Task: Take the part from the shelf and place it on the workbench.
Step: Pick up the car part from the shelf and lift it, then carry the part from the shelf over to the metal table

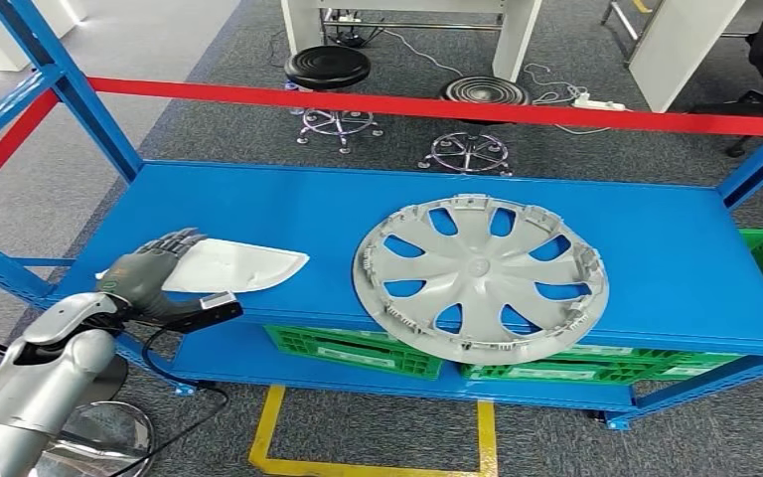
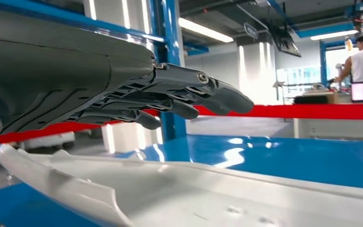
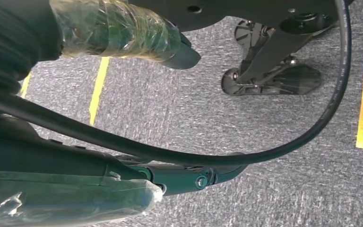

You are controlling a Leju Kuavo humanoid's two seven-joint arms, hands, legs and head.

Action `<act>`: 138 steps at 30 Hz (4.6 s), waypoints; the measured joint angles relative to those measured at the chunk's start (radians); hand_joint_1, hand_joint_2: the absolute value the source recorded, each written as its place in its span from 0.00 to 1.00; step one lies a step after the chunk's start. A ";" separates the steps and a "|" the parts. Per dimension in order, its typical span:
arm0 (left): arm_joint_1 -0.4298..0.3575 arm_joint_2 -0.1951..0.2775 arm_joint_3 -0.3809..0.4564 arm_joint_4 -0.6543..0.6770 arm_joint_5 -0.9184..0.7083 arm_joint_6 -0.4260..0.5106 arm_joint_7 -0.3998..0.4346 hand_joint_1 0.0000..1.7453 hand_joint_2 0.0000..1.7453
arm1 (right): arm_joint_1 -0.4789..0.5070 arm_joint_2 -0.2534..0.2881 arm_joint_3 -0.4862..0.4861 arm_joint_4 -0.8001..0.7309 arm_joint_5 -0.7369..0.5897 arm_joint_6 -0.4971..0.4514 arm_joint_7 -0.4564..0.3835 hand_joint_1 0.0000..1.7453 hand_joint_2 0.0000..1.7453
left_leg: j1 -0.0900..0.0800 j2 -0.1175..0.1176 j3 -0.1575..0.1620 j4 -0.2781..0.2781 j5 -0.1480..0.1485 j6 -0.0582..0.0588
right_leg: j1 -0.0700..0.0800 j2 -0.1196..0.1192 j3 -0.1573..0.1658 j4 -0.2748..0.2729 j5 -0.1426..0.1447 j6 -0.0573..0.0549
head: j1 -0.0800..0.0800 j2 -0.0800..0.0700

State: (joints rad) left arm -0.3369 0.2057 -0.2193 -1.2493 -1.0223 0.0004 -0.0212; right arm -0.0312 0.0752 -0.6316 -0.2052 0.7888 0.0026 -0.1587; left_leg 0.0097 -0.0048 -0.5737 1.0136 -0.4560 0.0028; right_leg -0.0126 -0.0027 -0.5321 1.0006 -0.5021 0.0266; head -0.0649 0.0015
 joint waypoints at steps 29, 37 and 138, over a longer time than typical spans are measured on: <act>-0.047 0.022 -0.019 0.090 -0.025 -0.018 0.086 0.22 1.00 | -0.001 0.000 -0.023 0.000 0.028 0.003 0.012 0.00 1.00 | 0.000 0.000 0.000 0.000 0.000 0.000 | 0.000 0.000 0.000 0.000 0.000 0.000 | 0.000 0.000; -0.067 0.022 -0.015 0.160 -0.042 -0.005 0.100 0.94 1.00 | -0.002 0.000 -0.029 0.000 0.034 0.006 0.013 0.00 1.00 | 0.000 0.000 0.000 0.000 0.000 0.000 | 0.000 0.000 0.000 0.000 0.000 0.000 | 0.000 0.000; 0.570 -0.158 -0.127 -0.645 0.153 0.496 -0.261 1.00 1.00 | 0.006 0.002 -0.209 0.000 0.022 0.091 -0.162 0.00 1.00 | -0.019 0.010 -0.043 -0.026 0.068 0.006 | -0.003 0.006 0.087 -0.026 -0.060 0.010 | 0.012 0.000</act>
State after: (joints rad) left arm 0.2331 0.0476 -0.3458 -1.8941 -0.8697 0.4959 -0.2820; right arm -0.0253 0.0774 -0.8405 -0.2049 0.8108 0.0932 -0.3210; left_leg -0.0090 0.0054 -0.6164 0.9876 -0.3878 0.0085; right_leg -0.0153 0.0033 -0.4452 0.9749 -0.5619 0.0368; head -0.0531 0.0016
